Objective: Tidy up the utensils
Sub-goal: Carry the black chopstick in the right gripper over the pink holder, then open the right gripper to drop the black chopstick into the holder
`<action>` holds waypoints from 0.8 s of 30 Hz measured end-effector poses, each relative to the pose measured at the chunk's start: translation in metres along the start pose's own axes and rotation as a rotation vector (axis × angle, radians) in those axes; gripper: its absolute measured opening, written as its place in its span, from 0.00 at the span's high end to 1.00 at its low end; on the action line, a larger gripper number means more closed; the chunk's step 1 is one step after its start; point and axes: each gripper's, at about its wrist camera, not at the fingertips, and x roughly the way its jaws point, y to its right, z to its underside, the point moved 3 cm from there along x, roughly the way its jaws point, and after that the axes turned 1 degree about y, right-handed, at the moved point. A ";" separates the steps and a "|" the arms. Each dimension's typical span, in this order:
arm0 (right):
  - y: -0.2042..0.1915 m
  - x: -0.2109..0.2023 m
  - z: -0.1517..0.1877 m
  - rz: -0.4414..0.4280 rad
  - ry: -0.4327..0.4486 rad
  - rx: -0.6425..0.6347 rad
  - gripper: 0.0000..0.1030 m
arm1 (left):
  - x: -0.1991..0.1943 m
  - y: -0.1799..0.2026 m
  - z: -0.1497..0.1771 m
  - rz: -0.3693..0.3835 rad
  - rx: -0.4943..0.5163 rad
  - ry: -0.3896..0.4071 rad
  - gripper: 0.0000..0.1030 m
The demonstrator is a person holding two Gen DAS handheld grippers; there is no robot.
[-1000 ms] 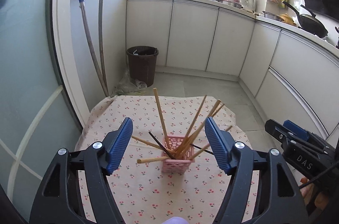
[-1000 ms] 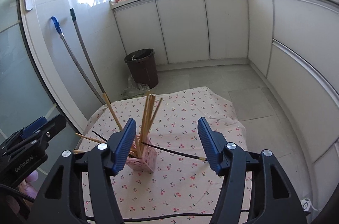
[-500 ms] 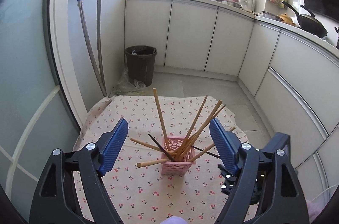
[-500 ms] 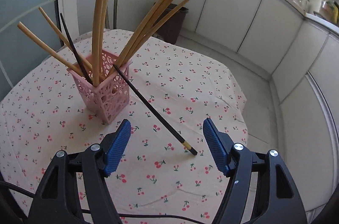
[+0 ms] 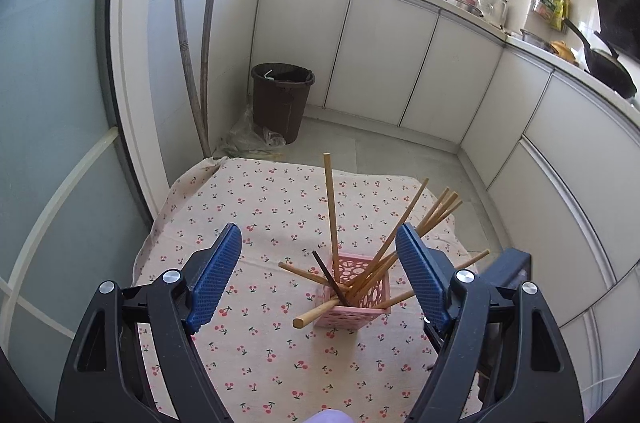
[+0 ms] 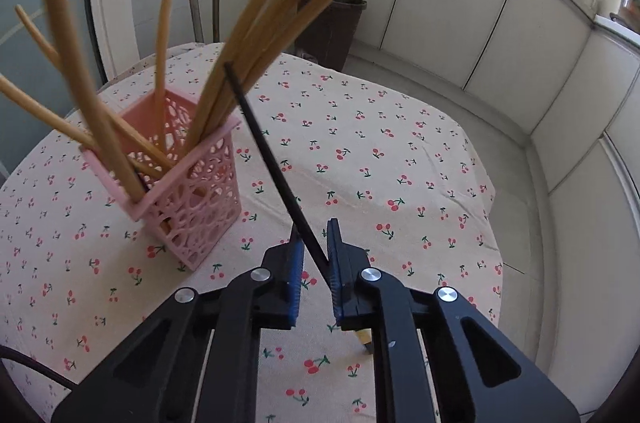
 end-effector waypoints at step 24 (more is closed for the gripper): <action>-0.021 -0.187 -0.125 -0.100 0.484 0.382 0.94 | -0.034 -0.020 -0.022 0.043 -0.088 0.072 0.26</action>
